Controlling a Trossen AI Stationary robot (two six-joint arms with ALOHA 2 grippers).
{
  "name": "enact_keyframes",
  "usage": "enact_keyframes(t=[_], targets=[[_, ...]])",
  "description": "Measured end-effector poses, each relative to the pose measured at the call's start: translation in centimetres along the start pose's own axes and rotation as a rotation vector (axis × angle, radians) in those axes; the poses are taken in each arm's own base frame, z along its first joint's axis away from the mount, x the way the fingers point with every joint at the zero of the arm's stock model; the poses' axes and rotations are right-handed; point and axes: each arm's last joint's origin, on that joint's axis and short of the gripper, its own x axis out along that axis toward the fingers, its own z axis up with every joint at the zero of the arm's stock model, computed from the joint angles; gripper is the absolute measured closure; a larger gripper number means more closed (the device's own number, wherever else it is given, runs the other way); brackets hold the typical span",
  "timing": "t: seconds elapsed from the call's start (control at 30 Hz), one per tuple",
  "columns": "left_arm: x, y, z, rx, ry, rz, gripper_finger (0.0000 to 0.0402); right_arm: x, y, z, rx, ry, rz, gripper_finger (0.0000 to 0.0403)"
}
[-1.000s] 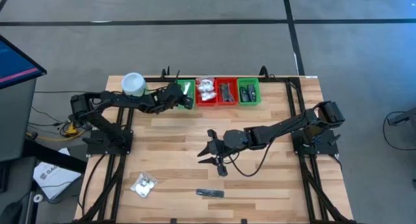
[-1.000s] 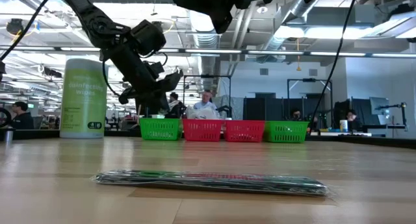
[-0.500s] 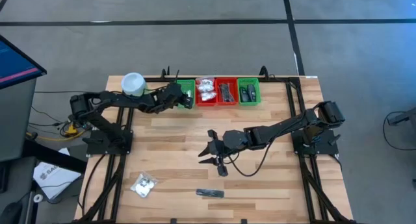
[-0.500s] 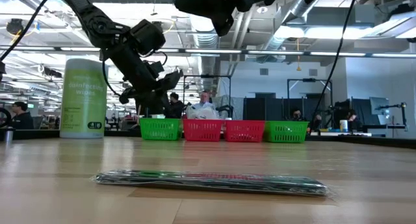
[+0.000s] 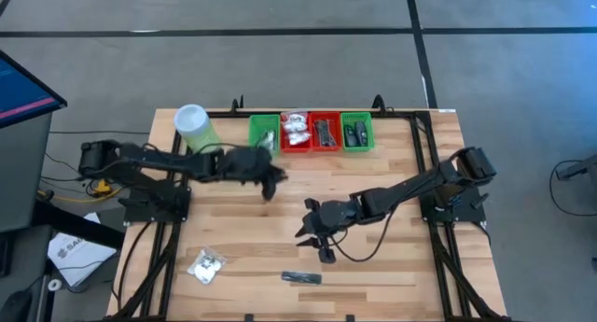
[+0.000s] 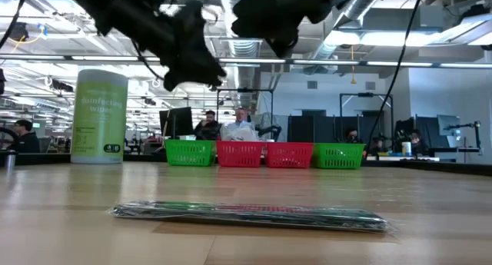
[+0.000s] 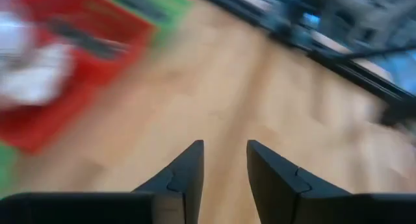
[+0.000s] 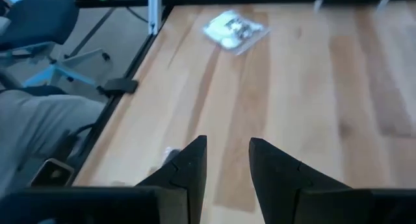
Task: Pick & Place Travel size toiletries
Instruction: Put the black comb into the right red bin
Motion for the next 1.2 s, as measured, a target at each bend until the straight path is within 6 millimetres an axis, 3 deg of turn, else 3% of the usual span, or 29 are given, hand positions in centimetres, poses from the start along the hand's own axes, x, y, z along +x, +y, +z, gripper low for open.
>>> enact_keyframes(t=[0.4, 0.53, 0.7, 0.87, 1.2], targets=[[-2.0, -10.4, -7.2, 0.220, 0.153, -0.307, 0.0293, 0.1, 4.8, -1.6, 0.083, 0.082, 0.091, 0.0295], [-2.2, -12.7, -9.5, 0.261, 0.142, -0.362, 0.0293, 2.1, 6.4, -3.7, 0.094, 0.123, 0.096, 0.0295], [-1.8, -14.1, -11.4, 0.267, 0.123, -0.391, 0.0293, 5.2, 8.2, -6.1, 0.104, 0.180, 0.121, 0.0295], [-1.5, -14.5, -12.7, 0.233, 0.160, -0.394, 0.0293, 7.1, 9.9, -7.2, 0.125, 0.204, 0.130, 0.0295], [0.1, -15.0, -15.5, 0.191, 0.192, -0.397, 0.0293, 8.0, 10.5, -7.8, 0.112, 0.207, -0.007, 0.0288]])
